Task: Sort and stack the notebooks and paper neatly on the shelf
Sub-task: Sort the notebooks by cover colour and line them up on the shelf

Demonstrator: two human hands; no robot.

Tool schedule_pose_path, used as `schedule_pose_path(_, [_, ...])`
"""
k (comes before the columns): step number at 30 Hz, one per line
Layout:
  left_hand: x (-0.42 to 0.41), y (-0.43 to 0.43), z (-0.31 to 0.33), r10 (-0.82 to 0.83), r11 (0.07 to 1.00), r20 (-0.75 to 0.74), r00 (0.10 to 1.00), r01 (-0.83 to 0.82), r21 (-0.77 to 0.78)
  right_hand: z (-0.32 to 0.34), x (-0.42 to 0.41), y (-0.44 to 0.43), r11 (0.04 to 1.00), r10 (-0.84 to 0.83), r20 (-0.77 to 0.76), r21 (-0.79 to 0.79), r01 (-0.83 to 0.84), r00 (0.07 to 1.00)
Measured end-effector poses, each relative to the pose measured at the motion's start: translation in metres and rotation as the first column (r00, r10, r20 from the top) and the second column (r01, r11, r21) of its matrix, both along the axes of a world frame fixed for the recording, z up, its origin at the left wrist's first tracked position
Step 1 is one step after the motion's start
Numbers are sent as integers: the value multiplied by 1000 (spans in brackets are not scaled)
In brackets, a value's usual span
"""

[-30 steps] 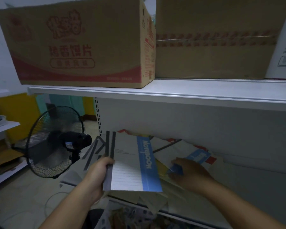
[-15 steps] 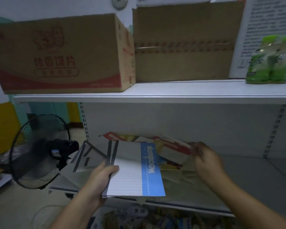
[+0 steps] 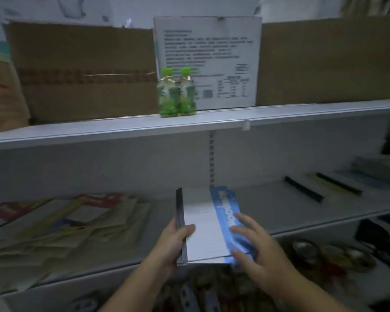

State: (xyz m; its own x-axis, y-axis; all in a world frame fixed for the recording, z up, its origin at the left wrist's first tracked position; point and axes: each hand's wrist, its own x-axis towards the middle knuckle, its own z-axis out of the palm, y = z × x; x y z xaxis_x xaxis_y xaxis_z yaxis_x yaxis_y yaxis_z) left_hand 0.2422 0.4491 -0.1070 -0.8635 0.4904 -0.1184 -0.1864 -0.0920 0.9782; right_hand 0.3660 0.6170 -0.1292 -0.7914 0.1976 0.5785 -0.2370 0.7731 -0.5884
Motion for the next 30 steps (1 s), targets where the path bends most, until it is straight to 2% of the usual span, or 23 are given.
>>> schedule_pose_path(1, [11,23,-2,-42,999,2,999,42,18,2,13,21,981,-130,23,-145,132,991])
schedule_pose_path(2, [23,47,-4,-81,996,9,997,81,34,6,25,41,913,-227,110,-321,251,968])
schedule_pose_path(4, [46,93,-14,-164,985,38,986,162,56,14,44,77,706,-219,308,-605,368,926])
schedule_pose_path(5, [58,115,-18,-204,978,40,978,201,59,16,54,94,633,-181,351,-674,382,919])
schedule_pose_path(6, [70,137,-23,-239,970,47,970,236,60,16,65,109,610,-179,371,-685,399,911])
schedule_pose_path(9, [99,194,-36,-312,949,111,944,304,81,15,100,147,618,-251,386,-642,454,888])
schedule_pose_path(14, [114,270,-45,-440,898,223,870,424,122,6,128,225,508,-206,459,-705,495,864])
schedule_pose_path(25, [75,467,-64,-340,939,132,931,326,112,9,81,401,462,-266,648,-564,685,714])
schedule_pose_path(30, [51,552,-63,-383,924,204,901,377,70,24,63,475,501,-319,675,-476,723,665])
